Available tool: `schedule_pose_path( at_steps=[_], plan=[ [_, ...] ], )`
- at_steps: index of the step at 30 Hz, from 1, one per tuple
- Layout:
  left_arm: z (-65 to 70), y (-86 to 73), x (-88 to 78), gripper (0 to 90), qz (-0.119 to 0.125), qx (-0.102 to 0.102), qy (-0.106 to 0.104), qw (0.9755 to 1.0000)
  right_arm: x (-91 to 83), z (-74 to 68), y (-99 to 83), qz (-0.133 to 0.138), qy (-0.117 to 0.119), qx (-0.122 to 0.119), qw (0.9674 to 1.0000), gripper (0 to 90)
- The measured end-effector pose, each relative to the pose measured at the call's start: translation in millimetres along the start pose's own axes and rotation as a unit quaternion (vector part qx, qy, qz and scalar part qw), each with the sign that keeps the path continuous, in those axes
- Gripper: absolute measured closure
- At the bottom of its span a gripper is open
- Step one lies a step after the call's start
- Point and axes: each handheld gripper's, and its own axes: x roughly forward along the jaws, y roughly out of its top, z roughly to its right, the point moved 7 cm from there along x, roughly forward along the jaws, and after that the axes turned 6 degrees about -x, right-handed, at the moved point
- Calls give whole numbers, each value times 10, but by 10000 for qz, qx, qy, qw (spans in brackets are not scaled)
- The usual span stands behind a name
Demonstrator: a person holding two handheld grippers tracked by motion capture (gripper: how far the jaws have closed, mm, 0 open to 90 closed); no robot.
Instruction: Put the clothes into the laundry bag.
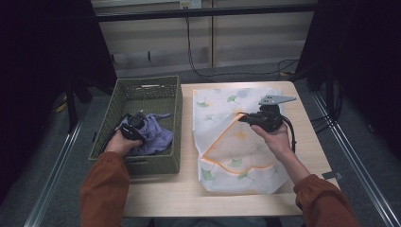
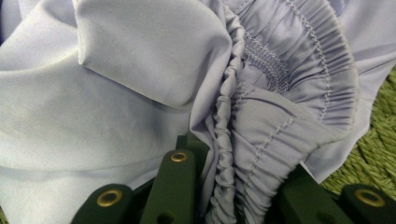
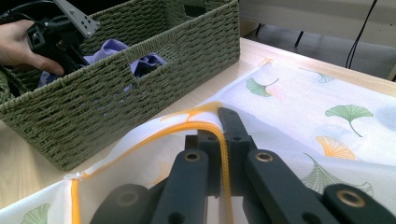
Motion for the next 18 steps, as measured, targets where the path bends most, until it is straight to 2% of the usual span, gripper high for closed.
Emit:
schedule_pose_path(
  at_steps=[1, 3, 4, 5, 9, 10, 14, 16, 17, 18],
  plan=[
    [1, 7, -24, 814, 74, -65, -5, 10000, -2, -1, 3, 8, -2, 7, 10000, 892],
    [-27, 31, -72, 817, 257, -25, 57, 9997, -10, 0, 5, 7, 0, 0, 10000, 892],
    [-23, 30, -92, 818, 303, -115, 37, 9995, -13, 1, 5, 8, -2, 4, 10000, 892],
    [-26, 36, -111, 818, 388, -122, 15, 9992, -13, 2, 4, 8, -1, 9, 10000, 892],
    [-40, 80, -220, 819, 900, -296, -40, 9955, -13, -4, 6, -3, 14, -10, 10000, 892],
    [-46, 82, -257, 818, 963, -253, -67, 9950, -12, -3, 5, -4, 8, 2, 10000, 892],
    [-61, 102, -357, 819, 1328, -343, -120, 9905, -7, 1, 3, -2, 13, 24, 10000, 893],
    [-70, 102, -395, 819, 1438, -316, -166, 9890, -9, -2, 6, -3, 14, 26, 10000, 893],
    [-59, 97, -408, 819, 1460, -394, -225, 9882, -10, -2, 7, -5, 5, 23, 10000, 893],
    [-70, 92, -428, 819, 1461, -358, -285, 9882, -11, -2, 8, -3, -2, 19, 10000, 893]
  ],
)
